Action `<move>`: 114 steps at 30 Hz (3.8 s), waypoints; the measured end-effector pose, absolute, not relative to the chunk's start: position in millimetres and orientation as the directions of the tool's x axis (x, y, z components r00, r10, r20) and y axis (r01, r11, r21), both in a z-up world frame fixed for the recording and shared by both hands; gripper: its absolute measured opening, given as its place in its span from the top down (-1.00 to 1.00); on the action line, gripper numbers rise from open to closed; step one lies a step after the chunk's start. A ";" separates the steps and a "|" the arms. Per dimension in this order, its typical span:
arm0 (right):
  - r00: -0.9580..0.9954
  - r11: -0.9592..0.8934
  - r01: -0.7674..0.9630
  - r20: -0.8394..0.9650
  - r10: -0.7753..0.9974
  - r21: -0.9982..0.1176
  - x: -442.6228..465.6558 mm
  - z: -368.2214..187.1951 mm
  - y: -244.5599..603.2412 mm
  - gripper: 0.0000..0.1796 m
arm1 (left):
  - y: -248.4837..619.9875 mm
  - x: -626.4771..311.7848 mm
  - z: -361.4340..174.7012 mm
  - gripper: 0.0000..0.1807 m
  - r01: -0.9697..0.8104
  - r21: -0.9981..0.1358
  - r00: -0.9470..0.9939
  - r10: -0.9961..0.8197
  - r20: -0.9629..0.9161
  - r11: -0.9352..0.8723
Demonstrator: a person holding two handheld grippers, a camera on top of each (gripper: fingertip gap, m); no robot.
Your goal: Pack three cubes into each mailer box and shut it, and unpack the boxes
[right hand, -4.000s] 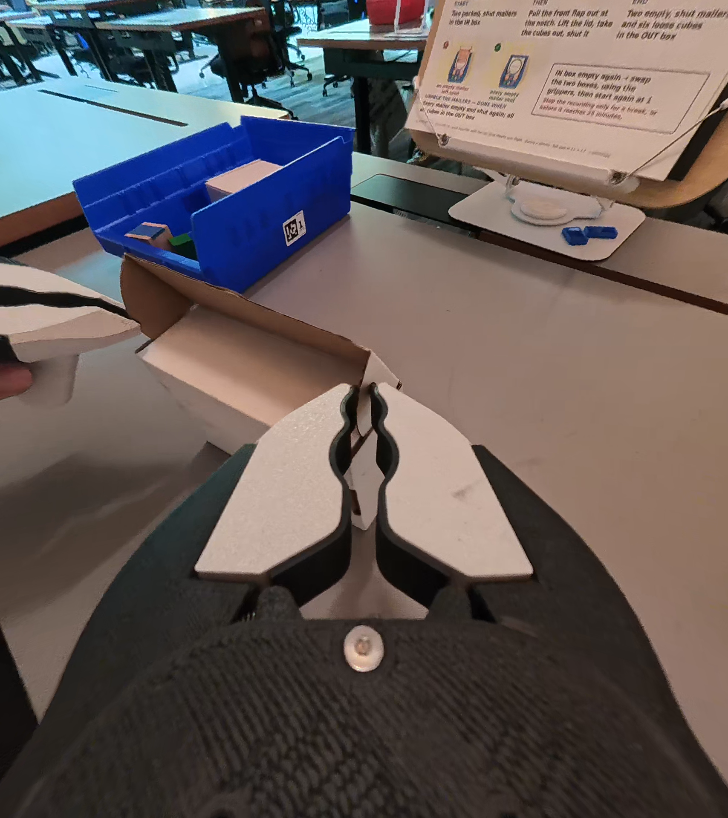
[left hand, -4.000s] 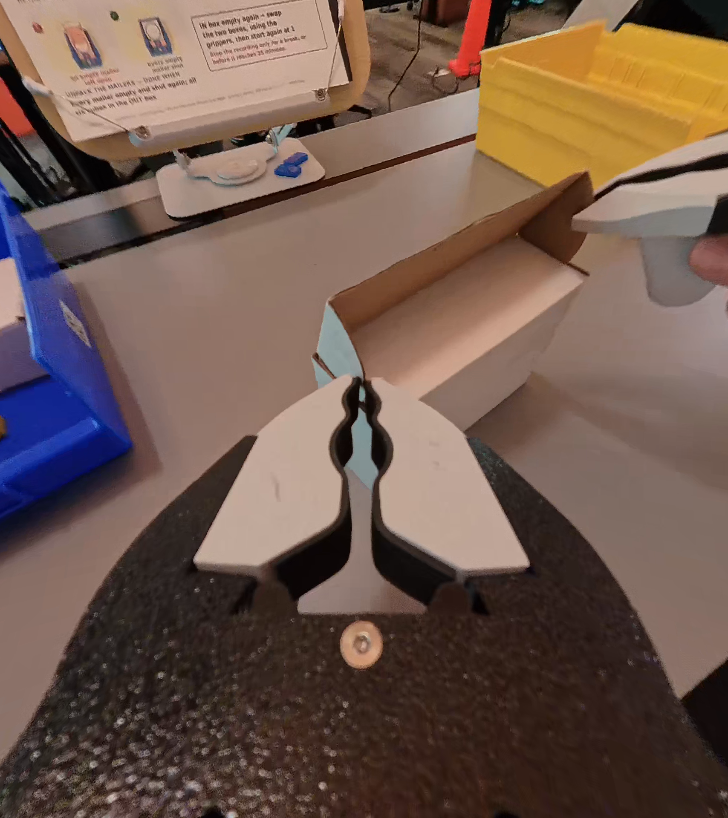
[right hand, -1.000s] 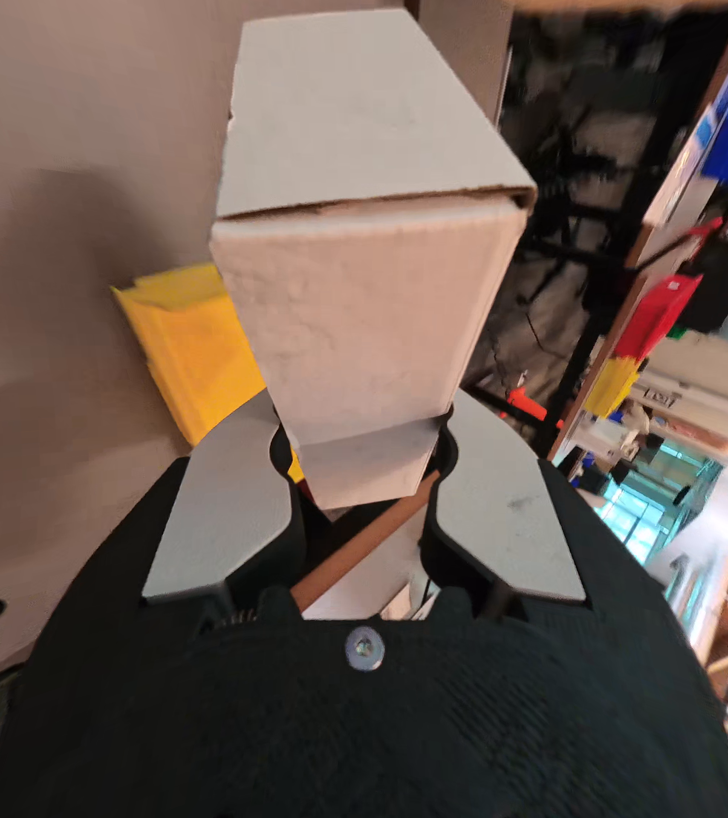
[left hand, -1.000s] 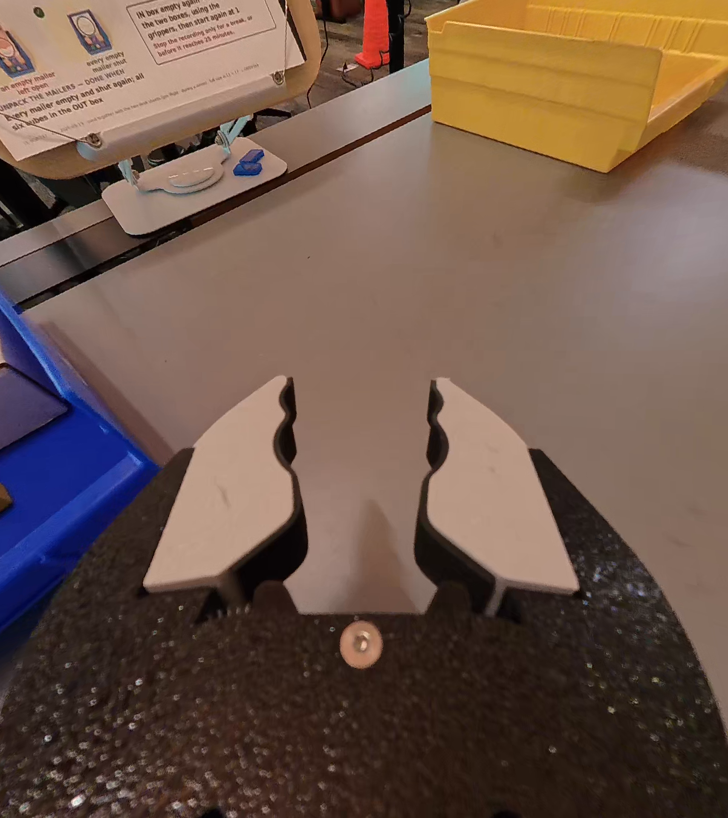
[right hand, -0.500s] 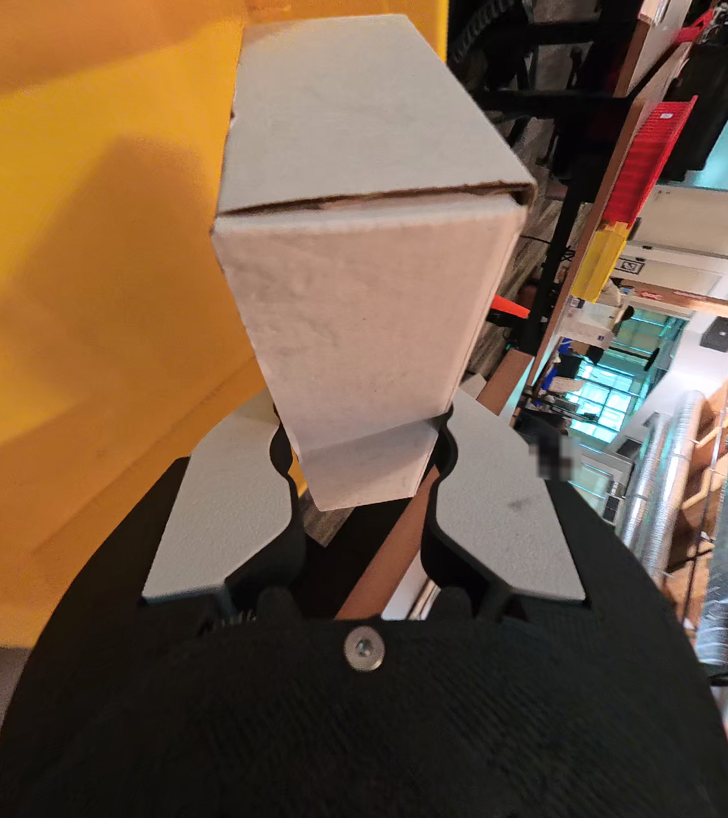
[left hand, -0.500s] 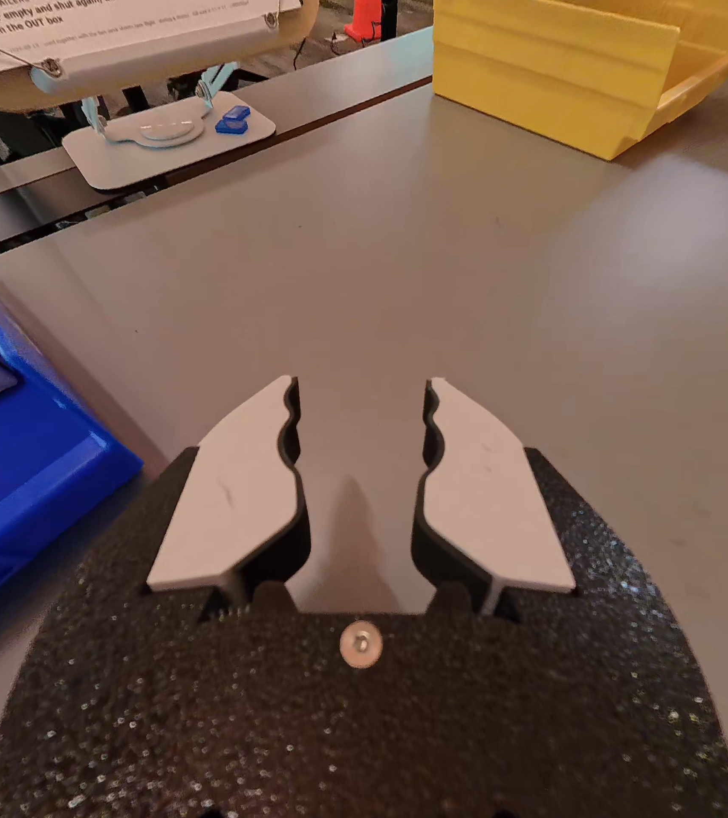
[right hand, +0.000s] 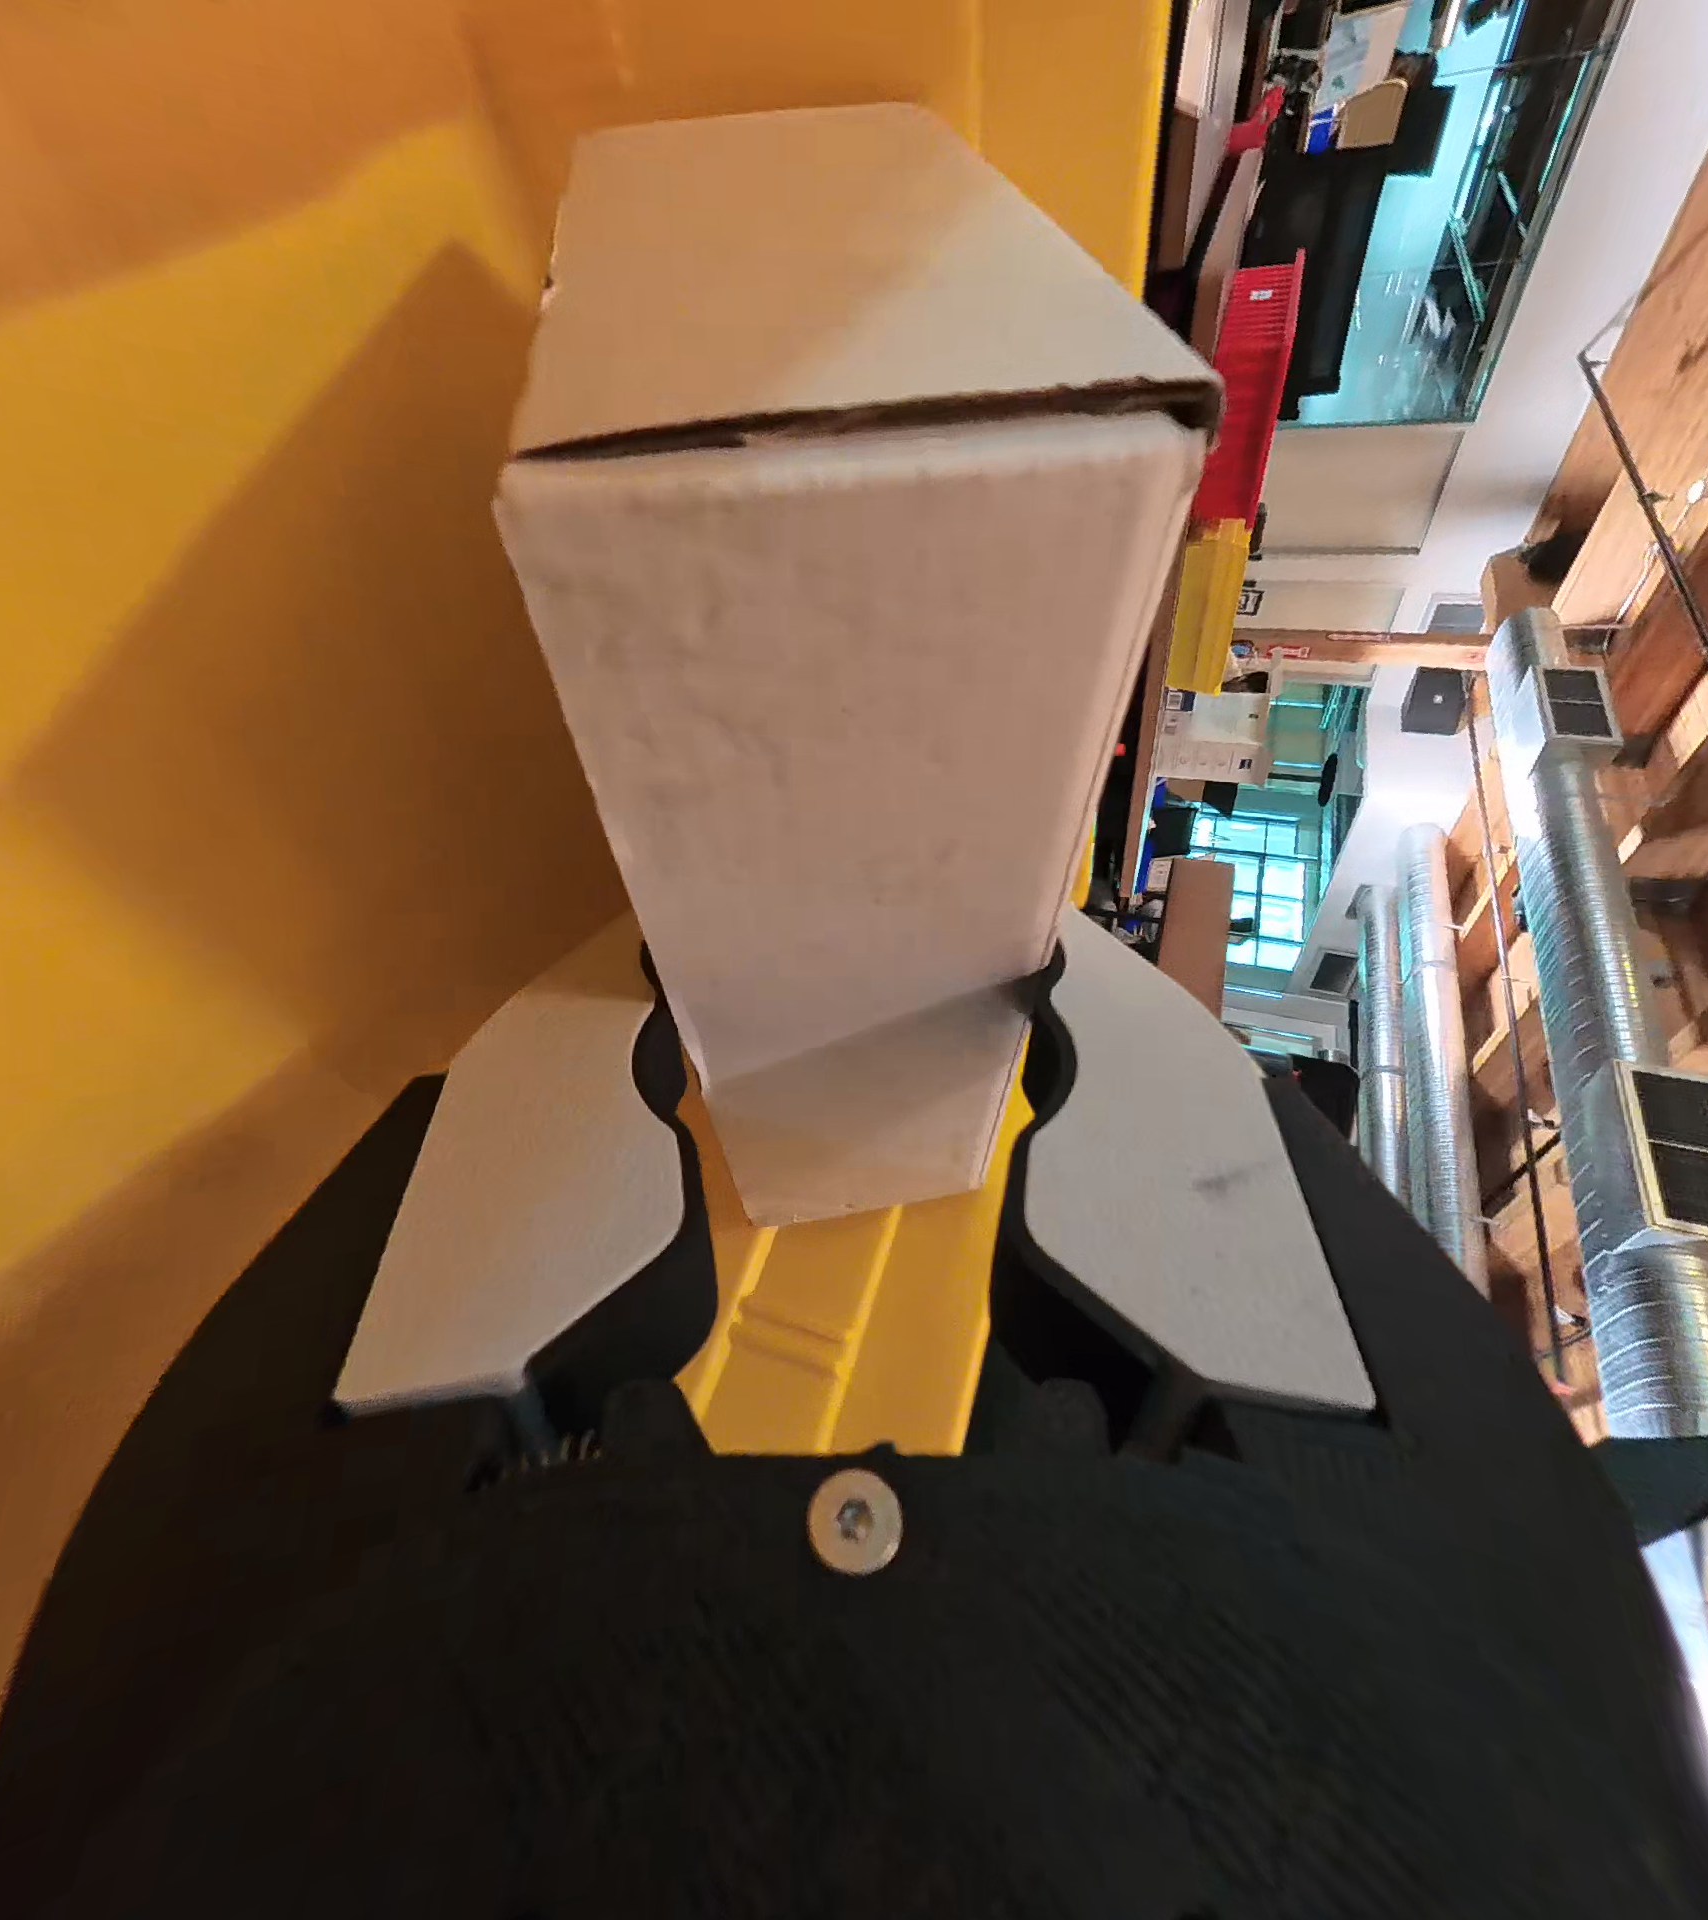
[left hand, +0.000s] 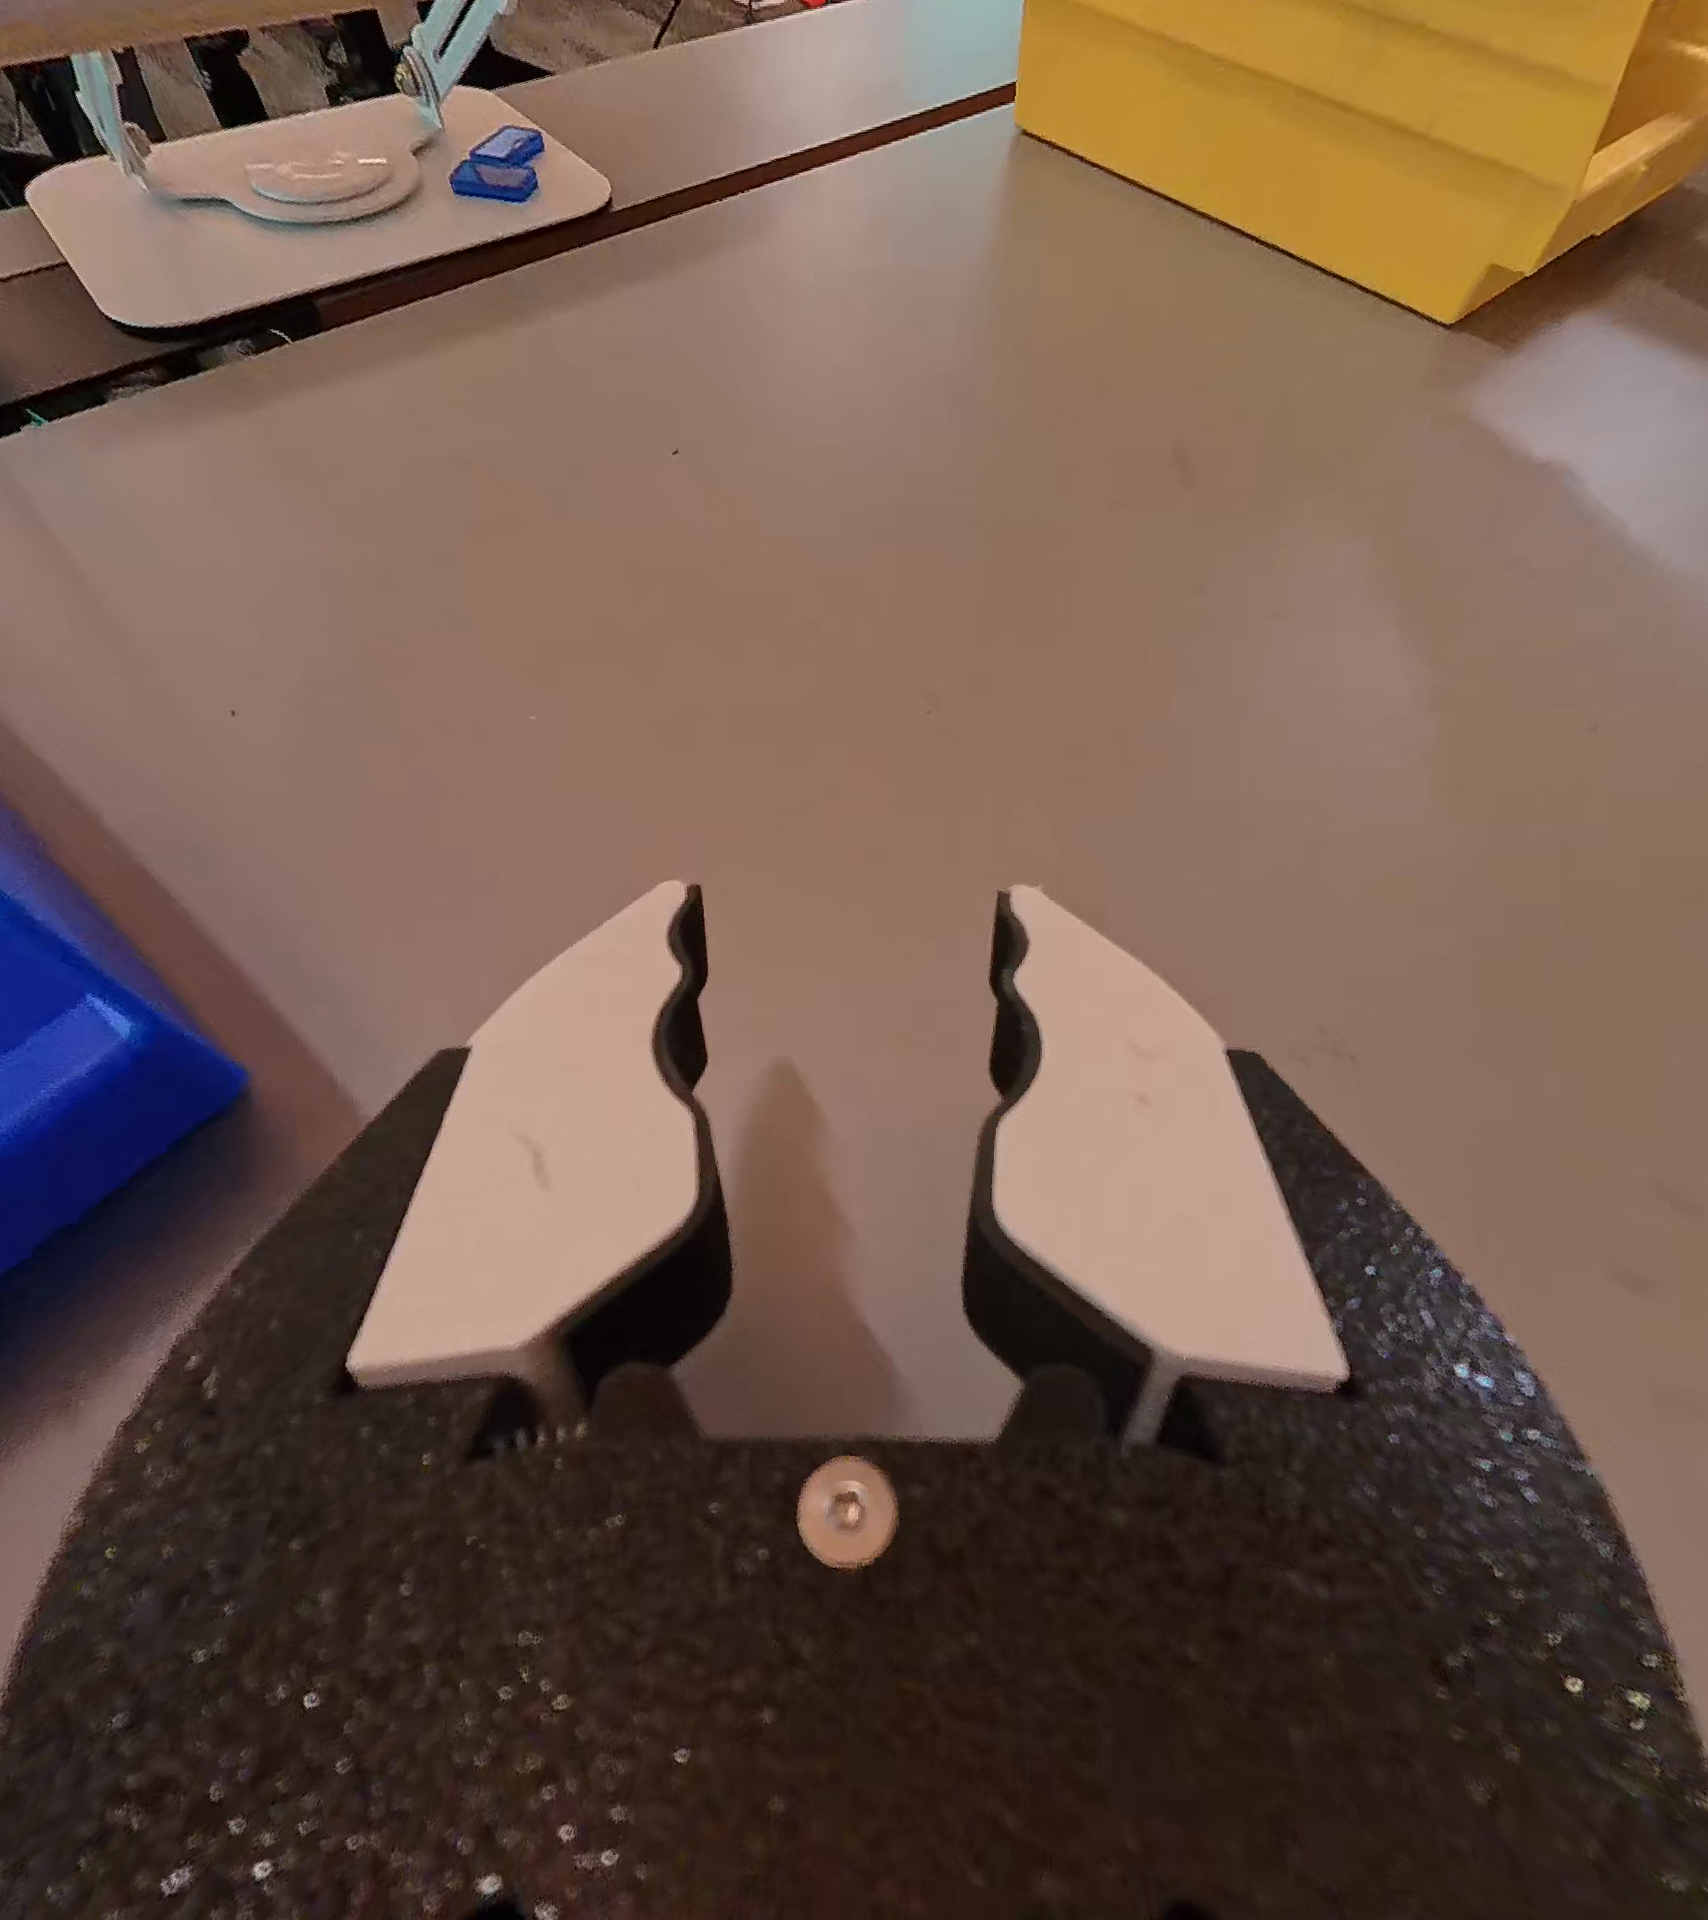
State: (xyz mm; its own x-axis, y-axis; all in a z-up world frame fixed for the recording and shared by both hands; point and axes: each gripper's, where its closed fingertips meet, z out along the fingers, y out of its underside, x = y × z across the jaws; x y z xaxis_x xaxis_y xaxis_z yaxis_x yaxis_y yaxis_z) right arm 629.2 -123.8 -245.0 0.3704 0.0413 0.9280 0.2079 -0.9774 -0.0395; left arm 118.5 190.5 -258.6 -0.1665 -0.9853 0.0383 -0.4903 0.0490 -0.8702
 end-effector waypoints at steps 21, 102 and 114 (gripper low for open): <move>0.764 -0.940 0.184 0.643 -0.047 -0.287 571.8 -248.4 -149.9 -0.15 | 283.5 92.1 -211.9 0.05 -0.503 -0.809 -0.188 -0.952 -0.243 0.306; 0.940 -0.319 -0.090 0.025 -0.340 -0.943 194.6 -156.1 -84.3 -0.04 | 160.0 142.2 -190.1 -0.61 -0.573 0.024 -0.791 -0.545 -0.278 0.819; 0.870 -0.302 -0.303 -0.133 -0.475 -0.904 223.7 -214.6 -97.2 -0.03 | 92.7 147.9 -273.4 -0.61 -0.632 0.012 -0.767 -0.623 -0.157 0.775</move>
State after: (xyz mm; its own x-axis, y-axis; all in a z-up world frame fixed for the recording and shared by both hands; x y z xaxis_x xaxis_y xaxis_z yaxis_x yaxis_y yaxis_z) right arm 223.7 -97.2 -214.6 0.8701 -0.4746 -0.1331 -0.3030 -0.3020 -0.9039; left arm 147.9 92.7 -273.4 -0.7665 -0.6227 -0.1570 -0.6320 0.7748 0.0125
